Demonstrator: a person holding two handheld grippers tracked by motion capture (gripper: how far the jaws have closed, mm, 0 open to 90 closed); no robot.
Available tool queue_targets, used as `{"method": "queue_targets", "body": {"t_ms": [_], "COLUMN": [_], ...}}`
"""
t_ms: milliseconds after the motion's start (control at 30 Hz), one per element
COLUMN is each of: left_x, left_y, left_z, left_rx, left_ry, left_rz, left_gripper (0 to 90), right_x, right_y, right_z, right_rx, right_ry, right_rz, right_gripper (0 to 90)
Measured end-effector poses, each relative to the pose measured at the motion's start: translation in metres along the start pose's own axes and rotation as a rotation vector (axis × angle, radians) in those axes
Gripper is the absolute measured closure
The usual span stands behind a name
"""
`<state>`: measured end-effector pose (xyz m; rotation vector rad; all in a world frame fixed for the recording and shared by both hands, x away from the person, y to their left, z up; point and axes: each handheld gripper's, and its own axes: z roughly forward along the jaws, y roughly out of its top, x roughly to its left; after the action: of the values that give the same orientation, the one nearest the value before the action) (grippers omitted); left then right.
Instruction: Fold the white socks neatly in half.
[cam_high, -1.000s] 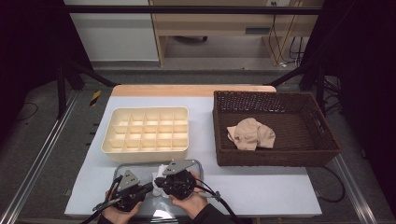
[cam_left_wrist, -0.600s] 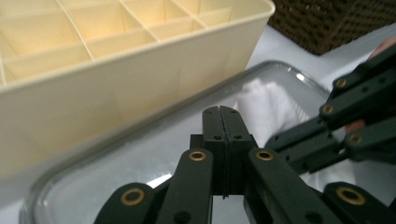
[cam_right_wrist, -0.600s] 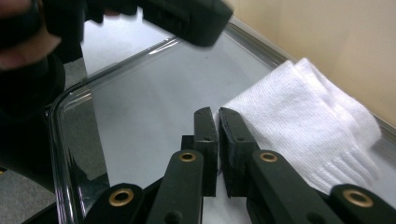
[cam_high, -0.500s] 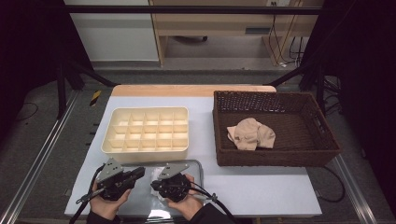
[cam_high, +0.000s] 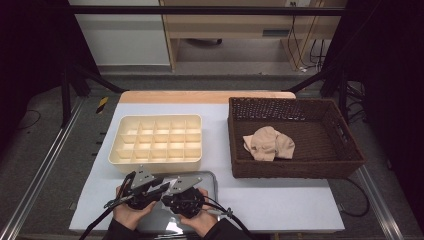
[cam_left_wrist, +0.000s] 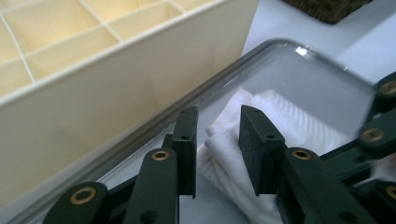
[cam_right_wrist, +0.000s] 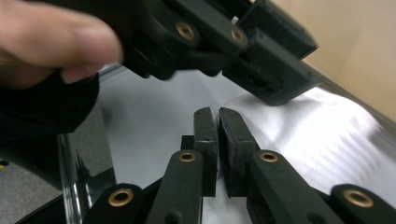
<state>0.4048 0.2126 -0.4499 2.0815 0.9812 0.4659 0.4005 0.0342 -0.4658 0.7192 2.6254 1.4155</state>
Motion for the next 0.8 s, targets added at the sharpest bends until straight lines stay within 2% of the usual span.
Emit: {"method": "queue_targets", "body": {"t_ms": [167,267,333,433,567,667,733,800], "left_x": [0.003,0.003,0.001,-0.005,-0.009,-0.011,-0.01,-0.01], "left_y": [-0.006,-0.012,-0.015,-0.019,-0.023,-0.024,-0.024,-0.024], "left_z": [-0.006,-0.009,-0.012,-0.015,-0.017,-0.018,-0.018,-0.018], "left_rx": [0.01,0.011,0.012,0.01,0.008,0.007,0.01,0.009], "left_ry": [0.006,-0.01,-0.022,-0.007,0.006,0.012,0.01,0.012], "left_rz": [-0.023,-0.046,-0.061,-0.063,-0.069,-0.075,-0.075,-0.078], "left_gripper": [66.9,65.7,64.5,62.9,61.3,60.4,60.2,58.9], "right_x": [-0.003,-0.01,-0.015,-0.017,-0.018,-0.019,-0.02,-0.02], "right_y": [-0.004,-0.008,-0.01,-0.011,-0.006,-0.001,-0.002,-0.005], "right_z": [-0.013,-0.024,-0.029,-0.032,-0.04,-0.048,-0.048,-0.044], "right_rx": [0.026,0.027,0.023,0.024,-0.005,-0.043,-0.039,-0.013], "right_ry": [-0.01,-0.037,-0.048,-0.058,-0.048,-0.066,-0.078,-0.088], "right_rz": [0.012,0.03,0.046,0.058,0.082,0.095,0.1,0.104], "right_gripper": [85.3,84.9,84.8,83.7,82.1,82.2,82.4,82.8]}}
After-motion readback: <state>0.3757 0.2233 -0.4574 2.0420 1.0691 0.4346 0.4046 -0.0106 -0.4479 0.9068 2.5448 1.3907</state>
